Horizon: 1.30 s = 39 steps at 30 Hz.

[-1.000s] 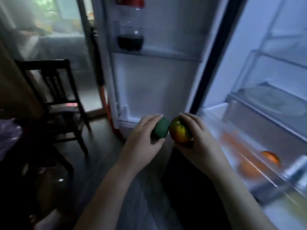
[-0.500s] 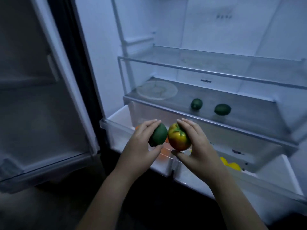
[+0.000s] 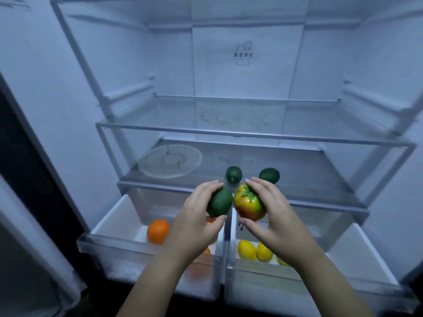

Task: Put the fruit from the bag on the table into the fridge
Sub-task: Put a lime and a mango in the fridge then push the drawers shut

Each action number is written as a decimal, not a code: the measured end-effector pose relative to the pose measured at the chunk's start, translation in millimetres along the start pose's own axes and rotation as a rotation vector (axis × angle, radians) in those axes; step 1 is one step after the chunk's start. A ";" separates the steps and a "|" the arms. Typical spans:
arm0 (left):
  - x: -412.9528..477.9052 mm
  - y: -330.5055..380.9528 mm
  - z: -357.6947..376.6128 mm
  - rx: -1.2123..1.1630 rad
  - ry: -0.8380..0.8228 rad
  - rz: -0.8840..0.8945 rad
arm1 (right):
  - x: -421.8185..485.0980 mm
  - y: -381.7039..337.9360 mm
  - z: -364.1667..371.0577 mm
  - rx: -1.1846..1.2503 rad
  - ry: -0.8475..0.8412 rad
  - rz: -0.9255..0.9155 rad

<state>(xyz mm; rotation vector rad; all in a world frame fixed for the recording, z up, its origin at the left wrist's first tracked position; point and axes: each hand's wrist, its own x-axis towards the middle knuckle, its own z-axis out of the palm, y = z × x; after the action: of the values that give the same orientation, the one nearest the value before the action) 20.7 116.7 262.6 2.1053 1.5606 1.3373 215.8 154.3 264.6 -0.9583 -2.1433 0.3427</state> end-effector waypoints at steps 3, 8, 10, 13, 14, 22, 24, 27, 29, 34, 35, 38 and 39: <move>23.4 -17.1 -2.8 -0.008 0.004 0.025 | 21.1 0.8 -5.5 -0.036 0.046 -0.007; 51.7 -46.6 4.8 0.002 0.005 0.007 | 62.2 -8.7 -28.4 -0.071 0.169 -0.055; 60.3 -60.0 10.8 -0.002 -0.005 -0.016 | 79.4 -11.1 -36.4 -0.083 0.195 -0.065; 72.2 -79.5 18.1 -0.001 -0.025 -0.078 | 104.4 -5.6 -43.5 -0.124 0.238 -0.055; 76.1 -85.7 20.7 0.004 -0.038 -0.098 | 111.9 -2.5 -44.6 -0.122 0.248 -0.026; 107.7 -120.6 35.0 0.028 -0.121 -0.186 | 155.0 22.4 -50.4 -0.187 0.307 0.142; 116.2 -127.6 38.7 0.027 -0.137 -0.197 | 164.7 26.2 -52.0 -0.201 0.309 0.174; 128.0 -135.2 46.3 0.007 -0.180 -0.243 | 180.8 30.4 -53.2 -0.191 0.318 0.242; 136.5 -138.1 52.8 -0.011 -0.201 -0.275 | 189.7 32.2 -52.3 -0.212 0.305 0.283; 153.0 -141.3 67.6 -0.014 -0.266 -0.380 | 196.1 38.0 -46.2 -0.263 0.264 0.323; 153.3 -142.1 69.5 -0.008 -0.266 -0.380 | 196.3 39.1 -45.8 -0.265 0.268 0.321; 150.9 -144.4 73.9 0.007 -0.263 -0.357 | 196.6 40.8 -45.2 -0.271 0.279 0.328; 150.3 -144.1 74.4 0.006 -0.262 -0.353 | 197.1 41.8 -44.9 -0.271 0.280 0.335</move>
<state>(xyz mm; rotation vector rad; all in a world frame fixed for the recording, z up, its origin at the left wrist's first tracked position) -13.8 329.1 211.9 1.8075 1.7169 0.9010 184.1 323.7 378.3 -1.4362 -1.8011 0.0700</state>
